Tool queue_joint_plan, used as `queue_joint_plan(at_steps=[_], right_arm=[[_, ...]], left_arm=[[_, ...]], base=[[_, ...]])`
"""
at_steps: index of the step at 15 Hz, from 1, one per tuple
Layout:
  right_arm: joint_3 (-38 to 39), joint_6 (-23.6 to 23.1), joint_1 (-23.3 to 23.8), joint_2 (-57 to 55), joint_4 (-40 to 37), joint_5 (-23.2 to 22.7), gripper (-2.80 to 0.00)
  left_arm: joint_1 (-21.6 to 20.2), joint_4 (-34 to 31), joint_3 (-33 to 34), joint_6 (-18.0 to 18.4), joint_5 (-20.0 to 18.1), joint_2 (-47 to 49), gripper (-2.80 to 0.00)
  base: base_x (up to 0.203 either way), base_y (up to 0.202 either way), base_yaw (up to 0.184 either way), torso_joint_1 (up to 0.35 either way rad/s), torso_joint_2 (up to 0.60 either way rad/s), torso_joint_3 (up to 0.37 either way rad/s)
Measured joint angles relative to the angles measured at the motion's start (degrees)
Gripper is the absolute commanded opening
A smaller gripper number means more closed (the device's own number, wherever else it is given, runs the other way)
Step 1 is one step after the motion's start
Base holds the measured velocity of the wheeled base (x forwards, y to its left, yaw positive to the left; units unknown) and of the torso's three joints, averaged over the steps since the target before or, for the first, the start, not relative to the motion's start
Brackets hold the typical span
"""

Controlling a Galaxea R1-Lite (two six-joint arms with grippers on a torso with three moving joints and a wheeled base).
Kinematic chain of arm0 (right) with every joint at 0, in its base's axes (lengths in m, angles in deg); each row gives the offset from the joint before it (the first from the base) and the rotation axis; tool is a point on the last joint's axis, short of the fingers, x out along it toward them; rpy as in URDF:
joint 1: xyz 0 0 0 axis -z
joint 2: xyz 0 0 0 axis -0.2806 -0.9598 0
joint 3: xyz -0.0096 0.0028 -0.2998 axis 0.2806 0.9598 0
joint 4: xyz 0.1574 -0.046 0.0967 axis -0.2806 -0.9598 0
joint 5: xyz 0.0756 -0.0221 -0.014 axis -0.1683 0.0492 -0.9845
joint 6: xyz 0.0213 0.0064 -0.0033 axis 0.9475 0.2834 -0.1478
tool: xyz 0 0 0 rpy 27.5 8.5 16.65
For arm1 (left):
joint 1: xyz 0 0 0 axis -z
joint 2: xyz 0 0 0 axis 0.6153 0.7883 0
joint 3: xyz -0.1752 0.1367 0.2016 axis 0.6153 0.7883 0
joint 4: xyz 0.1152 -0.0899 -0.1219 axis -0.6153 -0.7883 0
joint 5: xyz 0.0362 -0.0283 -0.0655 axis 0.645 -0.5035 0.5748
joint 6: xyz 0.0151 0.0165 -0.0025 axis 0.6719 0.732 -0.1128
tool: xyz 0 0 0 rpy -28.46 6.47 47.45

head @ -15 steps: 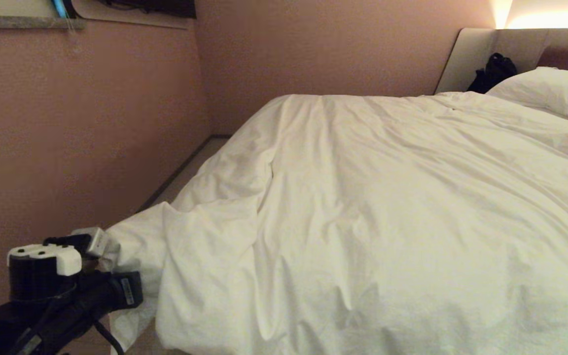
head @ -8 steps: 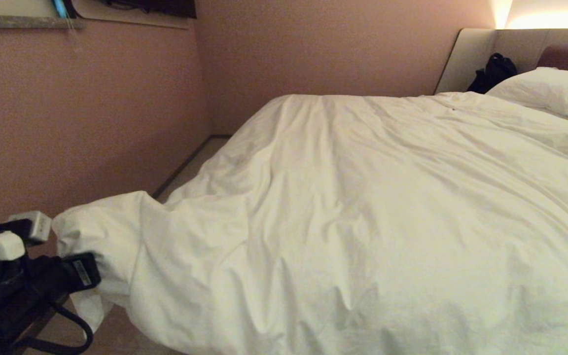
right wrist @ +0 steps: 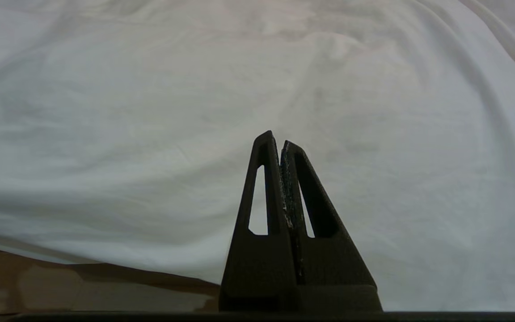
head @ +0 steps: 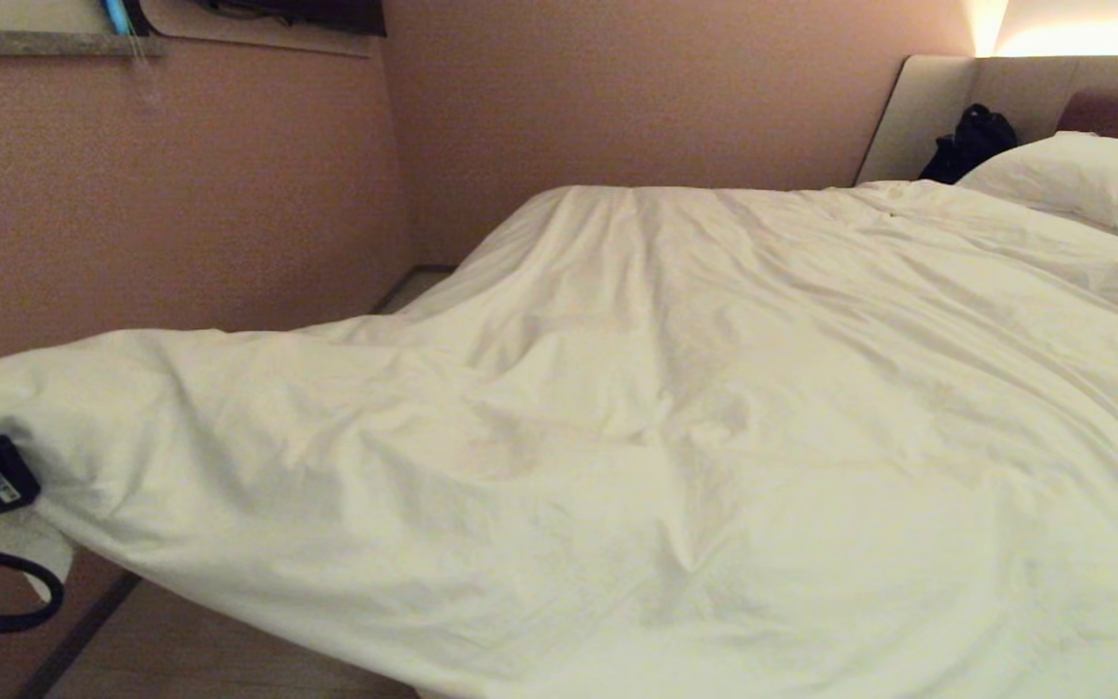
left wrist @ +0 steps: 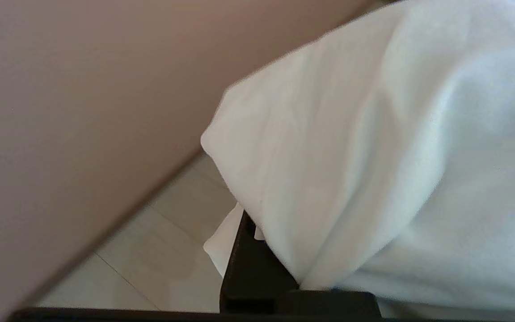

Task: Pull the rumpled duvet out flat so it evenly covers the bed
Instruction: Flatten the corners of the folded blanket

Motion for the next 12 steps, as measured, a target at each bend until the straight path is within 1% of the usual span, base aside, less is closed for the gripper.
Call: queue_joint_plan(at_steps=[2, 5, 7, 9, 10, 12], right_arm=[[0.0, 0.0, 0.01, 0.0, -0.02, 0.04, -2.8], [0.0, 0.0, 0.06, 0.0, 0.0, 0.03, -2.8], [0.0, 0.0, 0.06, 0.0, 0.0, 0.0, -2.8], [0.0, 0.02, 0.04, 0.0, 0.02, 0.03, -2.8], [0.0, 0.0, 0.04, 0.0, 0.0, 0.03, -2.8], [0.0, 0.02, 0.01, 0.0, 0.0, 0.05, -2.8]], left_arm=[[-0.47, 0.31, -0.68, 0.63, -0.07, -1.2, -2.8], [-0.63, 4.88, -2.95, 1.68, -0.35, -3.16, -2.8], [-0.59, 7.26, -5.4, 1.88, -0.22, -4.63, -2.8], [-0.52, 8.06, -8.4, 2.07, 0.16, -5.99, -2.8], [-0.5, 8.54, -9.7, 2.59, 0.23, -6.55, -2.8], [-0.41, 11.47, -11.68, 5.47, -0.08, -7.35, -2.8]], base=[[0.0, 0.0, 0.0, 0.0, 0.0, 0.0], [0.0, 0.0, 0.0, 0.0, 0.0, 0.0], [0.0, 0.0, 0.0, 0.0, 0.0, 0.0], [0.0, 0.0, 0.0, 0.0, 0.0, 0.0], [0.0, 0.0, 0.0, 0.0, 0.0, 0.0], [0.0, 0.0, 0.0, 0.0, 0.0, 0.0]])
